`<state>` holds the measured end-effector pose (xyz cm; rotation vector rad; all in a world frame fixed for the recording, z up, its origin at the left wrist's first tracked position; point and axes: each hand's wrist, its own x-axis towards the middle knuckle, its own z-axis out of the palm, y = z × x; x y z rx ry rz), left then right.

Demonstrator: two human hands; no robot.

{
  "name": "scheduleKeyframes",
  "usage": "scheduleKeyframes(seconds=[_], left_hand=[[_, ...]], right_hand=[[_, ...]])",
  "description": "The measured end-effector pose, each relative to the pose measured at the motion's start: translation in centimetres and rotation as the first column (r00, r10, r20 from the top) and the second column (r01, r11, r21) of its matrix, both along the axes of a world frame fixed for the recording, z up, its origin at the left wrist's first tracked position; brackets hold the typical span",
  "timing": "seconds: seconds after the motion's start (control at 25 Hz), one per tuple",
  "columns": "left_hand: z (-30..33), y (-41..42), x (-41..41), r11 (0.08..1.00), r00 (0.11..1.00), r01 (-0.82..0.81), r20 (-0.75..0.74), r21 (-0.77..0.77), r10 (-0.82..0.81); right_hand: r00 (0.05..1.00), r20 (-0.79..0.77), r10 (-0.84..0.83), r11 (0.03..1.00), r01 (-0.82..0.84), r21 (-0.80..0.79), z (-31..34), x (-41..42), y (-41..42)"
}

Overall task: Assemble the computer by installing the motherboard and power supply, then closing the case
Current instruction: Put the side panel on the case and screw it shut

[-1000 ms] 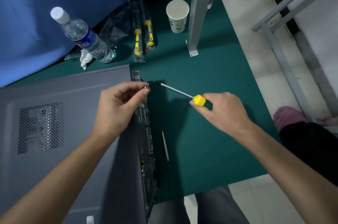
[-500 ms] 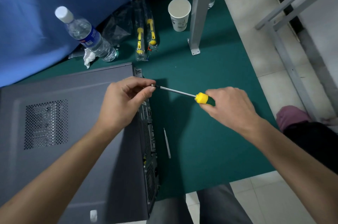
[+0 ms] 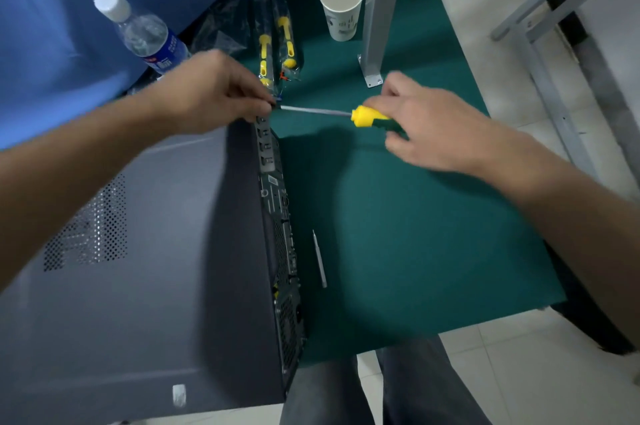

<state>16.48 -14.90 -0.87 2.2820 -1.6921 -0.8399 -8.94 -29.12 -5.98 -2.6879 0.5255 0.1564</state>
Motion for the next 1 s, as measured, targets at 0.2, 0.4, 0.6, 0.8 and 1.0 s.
scheduleKeyframes(seconds=[0.2, 0.4, 0.6, 0.8, 1.0], left_hand=[[-0.1, -2.4, 2.6, 0.983, 0.994, 0.075, 0.062, 0.165, -0.086], [0.2, -3.9, 3.6, 0.92, 0.996, 0.092, -0.043, 0.38, -0.082], [-0.9, -5.3, 3.5, 0.842, 0.981, 0.181, -0.035, 0.509, -0.189], [-2.0, -5.3, 3.6, 0.807, 0.984, 0.172, -0.053, 0.565, -0.172], [-2.3, -4.8, 3.6, 0.817, 0.988, 0.15, -0.064, 0.557, -0.138]], right_hand=[[0.921, 0.232, -0.314, 0.863, 0.175, 0.474, -0.4, 0.8, -2.2], [0.826, 0.192, -0.531, 0.582, 0.191, 0.79, -2.3, 0.8, -2.2], [0.781, 0.169, -0.601, 0.49, 0.194, 0.85, -3.5, 0.6, -1.7], [0.777, 0.137, -0.615, 0.467, 0.218, 0.857, -3.7, 0.8, -1.1], [0.768, 0.112, -0.63, 0.425, 0.22, 0.878, -4.0, 0.7, -0.6]])
